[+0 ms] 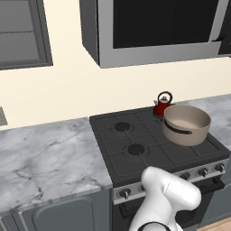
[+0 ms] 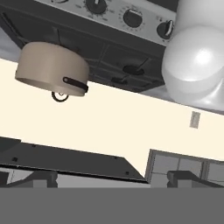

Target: Pick the kettle from the cabinet and place it on a stove burner. Then pick the pot from the counter and place it on another stove burner. Finally, turn both burners on.

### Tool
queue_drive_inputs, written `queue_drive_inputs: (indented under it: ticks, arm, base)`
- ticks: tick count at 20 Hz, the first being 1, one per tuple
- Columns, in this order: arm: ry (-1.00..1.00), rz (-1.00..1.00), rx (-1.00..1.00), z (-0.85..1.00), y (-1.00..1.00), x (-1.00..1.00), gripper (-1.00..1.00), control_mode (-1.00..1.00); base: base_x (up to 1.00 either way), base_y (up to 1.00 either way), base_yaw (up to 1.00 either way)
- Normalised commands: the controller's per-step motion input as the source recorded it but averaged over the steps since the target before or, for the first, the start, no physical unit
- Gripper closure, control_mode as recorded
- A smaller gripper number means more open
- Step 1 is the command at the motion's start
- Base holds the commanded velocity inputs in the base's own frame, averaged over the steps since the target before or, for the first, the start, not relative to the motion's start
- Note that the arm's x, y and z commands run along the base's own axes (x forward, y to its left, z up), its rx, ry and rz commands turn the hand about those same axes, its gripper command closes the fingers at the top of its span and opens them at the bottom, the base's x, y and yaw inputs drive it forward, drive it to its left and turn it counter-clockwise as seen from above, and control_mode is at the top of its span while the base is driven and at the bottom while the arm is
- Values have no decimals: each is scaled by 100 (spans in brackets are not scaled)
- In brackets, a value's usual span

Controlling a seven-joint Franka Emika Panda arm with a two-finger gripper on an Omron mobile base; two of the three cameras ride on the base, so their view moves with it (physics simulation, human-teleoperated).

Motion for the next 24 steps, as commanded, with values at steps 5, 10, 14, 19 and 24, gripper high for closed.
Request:
queue_drive_inputs:
  ticks: [5, 10, 14, 19, 24]
  arm:
    - [0, 0, 3, -8, 17, 49, -100, -100]
    - [0, 0, 0, -13, 9, 58, -100, -100]
    - [-2, -5, 0, -30, 1, 22, -100, -100]
    - [-7, -7, 0, -41, 0, 0, -100, -100]
    - [-3, -8, 0, -23, -2, 16, -100, -100]
  base:
    - [0, 0, 0]
    - [0, 0, 0]
    - [0, 0, 0]
    - [0, 0, 0]
    - [0, 0, 0]
